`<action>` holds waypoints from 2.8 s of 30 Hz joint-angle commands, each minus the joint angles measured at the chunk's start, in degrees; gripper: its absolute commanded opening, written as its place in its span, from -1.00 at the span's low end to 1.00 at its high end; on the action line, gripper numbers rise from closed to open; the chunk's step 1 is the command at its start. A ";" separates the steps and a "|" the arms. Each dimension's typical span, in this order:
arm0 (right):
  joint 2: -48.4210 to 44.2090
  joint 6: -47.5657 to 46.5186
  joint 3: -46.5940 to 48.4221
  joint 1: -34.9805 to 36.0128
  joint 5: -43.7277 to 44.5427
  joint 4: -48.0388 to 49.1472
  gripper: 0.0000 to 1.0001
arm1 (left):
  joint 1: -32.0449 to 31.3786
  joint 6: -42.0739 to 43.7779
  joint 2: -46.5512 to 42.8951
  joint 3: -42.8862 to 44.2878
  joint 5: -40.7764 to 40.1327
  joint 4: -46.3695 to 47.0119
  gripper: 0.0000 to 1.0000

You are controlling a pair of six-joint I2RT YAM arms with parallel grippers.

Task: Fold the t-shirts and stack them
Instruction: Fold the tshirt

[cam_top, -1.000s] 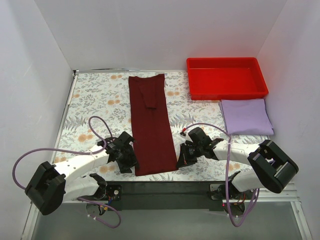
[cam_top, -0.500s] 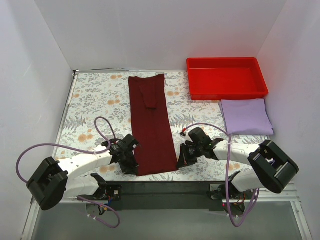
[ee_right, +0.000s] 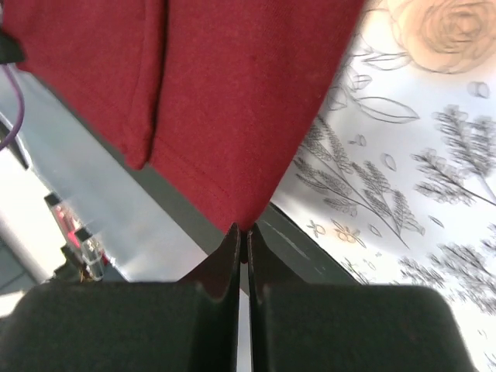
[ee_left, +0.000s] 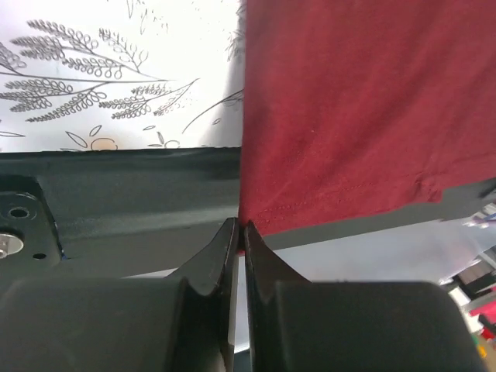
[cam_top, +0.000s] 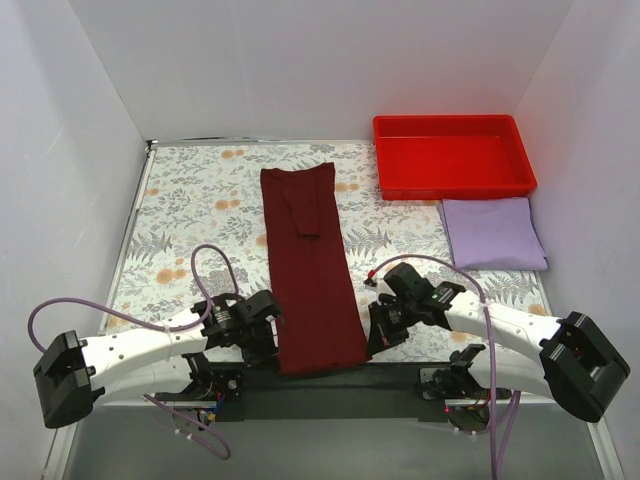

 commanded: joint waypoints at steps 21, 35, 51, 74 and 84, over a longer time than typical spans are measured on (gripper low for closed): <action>31.23 -12.89 42.72 -18.13 5.18 -5.13 -0.97 | 32.62 26.73 24.35 26.22 -26.00 13.43 -1.00; 43.98 -14.56 54.33 -23.32 1.39 -5.04 -0.97 | 36.58 31.21 36.84 33.70 -27.15 20.02 -1.00; 51.47 -17.37 59.87 -23.41 0.25 -1.97 -0.28 | 36.85 29.28 41.34 34.32 -28.65 20.99 -0.70; 39.67 -17.90 41.50 -6.45 13.97 19.47 -0.74 | 19.98 18.47 36.49 21.41 -25.75 23.28 -0.63; 49.70 -19.47 47.73 -5.66 13.86 20.53 -0.72 | 19.80 18.20 36.49 16.83 -23.46 23.81 -0.63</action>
